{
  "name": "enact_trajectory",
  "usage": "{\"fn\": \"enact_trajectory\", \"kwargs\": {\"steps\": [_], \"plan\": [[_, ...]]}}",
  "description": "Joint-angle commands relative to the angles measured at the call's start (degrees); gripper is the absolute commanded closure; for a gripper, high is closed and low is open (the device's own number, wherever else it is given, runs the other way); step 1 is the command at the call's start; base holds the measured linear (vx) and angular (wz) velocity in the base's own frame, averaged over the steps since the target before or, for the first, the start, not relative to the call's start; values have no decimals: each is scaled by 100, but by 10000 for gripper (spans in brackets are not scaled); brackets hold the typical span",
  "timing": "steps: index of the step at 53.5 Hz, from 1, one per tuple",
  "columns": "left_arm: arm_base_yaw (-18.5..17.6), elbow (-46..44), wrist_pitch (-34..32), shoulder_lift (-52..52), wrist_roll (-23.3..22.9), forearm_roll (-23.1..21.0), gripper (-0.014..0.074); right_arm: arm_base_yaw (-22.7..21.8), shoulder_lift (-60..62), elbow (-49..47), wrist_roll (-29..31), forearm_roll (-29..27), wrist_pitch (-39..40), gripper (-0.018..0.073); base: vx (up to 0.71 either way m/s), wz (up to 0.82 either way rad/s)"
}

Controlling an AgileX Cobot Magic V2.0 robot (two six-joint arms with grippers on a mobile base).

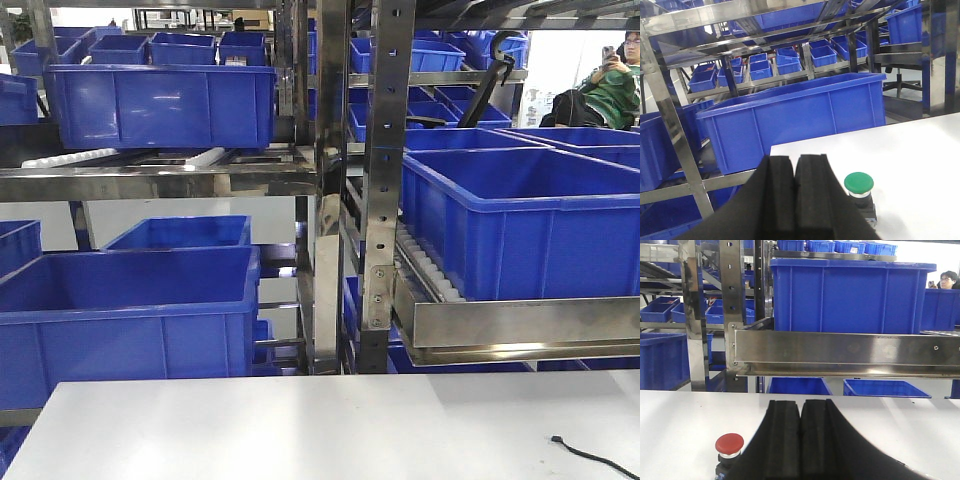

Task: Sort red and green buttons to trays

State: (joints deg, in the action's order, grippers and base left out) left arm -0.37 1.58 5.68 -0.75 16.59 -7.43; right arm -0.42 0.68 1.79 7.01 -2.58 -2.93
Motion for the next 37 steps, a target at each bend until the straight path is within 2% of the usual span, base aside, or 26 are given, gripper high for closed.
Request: {"fn": "enact_trajectory", "kwargs": {"steps": [1, 37], "plan": [[-8, -148, -439, -61, -58, -18, 601, -24, 53, 72, 51, 26, 464, 568, 0, 0], [-8, -153, -465, -61, -58, -18, 601, -24, 53, 72, 51, 26, 479, 568, 0, 0]]}}
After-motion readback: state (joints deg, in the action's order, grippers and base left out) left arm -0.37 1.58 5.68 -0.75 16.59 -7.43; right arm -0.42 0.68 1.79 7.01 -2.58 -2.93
